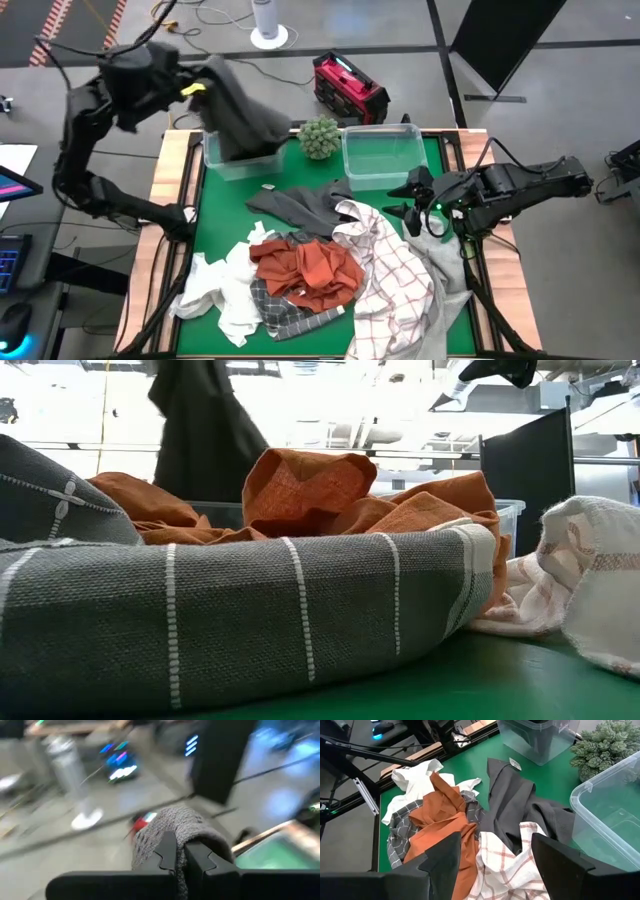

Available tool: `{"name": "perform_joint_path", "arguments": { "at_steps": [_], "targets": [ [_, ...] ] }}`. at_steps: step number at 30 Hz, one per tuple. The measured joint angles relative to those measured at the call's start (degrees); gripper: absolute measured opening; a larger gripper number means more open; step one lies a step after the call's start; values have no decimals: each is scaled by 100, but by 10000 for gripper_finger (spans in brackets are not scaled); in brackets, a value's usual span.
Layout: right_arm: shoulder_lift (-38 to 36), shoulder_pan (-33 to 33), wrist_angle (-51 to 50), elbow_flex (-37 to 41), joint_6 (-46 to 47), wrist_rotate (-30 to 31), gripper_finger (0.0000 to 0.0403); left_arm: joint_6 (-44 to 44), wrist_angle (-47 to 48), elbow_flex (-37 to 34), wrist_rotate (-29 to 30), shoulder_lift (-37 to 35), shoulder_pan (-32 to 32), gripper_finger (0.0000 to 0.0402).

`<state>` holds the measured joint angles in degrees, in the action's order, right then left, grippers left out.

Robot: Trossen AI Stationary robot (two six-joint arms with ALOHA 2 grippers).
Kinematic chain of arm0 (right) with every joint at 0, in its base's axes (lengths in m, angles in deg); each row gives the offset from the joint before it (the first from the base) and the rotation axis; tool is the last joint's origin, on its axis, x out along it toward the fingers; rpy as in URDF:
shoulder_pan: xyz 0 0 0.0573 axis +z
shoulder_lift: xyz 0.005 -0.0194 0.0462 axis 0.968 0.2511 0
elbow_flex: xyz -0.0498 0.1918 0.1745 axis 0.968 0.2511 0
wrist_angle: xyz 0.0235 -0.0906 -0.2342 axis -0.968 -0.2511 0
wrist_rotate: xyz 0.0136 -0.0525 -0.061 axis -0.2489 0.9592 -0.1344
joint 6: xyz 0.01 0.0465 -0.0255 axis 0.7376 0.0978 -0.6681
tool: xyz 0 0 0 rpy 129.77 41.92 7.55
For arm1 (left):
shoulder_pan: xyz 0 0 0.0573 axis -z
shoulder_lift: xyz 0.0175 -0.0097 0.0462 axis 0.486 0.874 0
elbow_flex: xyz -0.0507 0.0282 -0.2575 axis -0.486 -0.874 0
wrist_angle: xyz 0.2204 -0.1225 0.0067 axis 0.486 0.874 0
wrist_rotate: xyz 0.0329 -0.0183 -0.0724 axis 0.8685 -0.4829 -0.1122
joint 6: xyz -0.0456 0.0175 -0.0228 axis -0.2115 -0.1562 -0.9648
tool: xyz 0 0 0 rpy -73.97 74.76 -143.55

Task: Sort towels by color in basket
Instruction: Put the dark gray towel into the left transparent bin

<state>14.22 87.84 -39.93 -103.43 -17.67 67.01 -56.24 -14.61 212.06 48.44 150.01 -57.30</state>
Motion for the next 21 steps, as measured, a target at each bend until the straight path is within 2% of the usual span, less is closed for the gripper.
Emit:
{"name": "perform_joint_path", "arguments": {
  "at_steps": [3, 7, 12, 17, 21],
  "targets": [
    [0, 0, 0, 0, -23, -1, 269, -586, 974, 0, 220, 48, -17, 2],
    [0, -29, 2, 0, -147, -1, 269, -701, 1548, 0, -68, 400, -36, 2],
    [0, -96, 10, 0, -198, -1, 269, -197, 1427, -4, -707, 1126, -117, 2],
    [0, -172, 364, 4, -210, 10, 269, 707, 1097, -4, -1103, 1792, -572, 2],
    [-1, -166, 895, 4, -238, 38, 269, 1531, 445, -9, -1504, 2090, -992, 2]
  ]
}}
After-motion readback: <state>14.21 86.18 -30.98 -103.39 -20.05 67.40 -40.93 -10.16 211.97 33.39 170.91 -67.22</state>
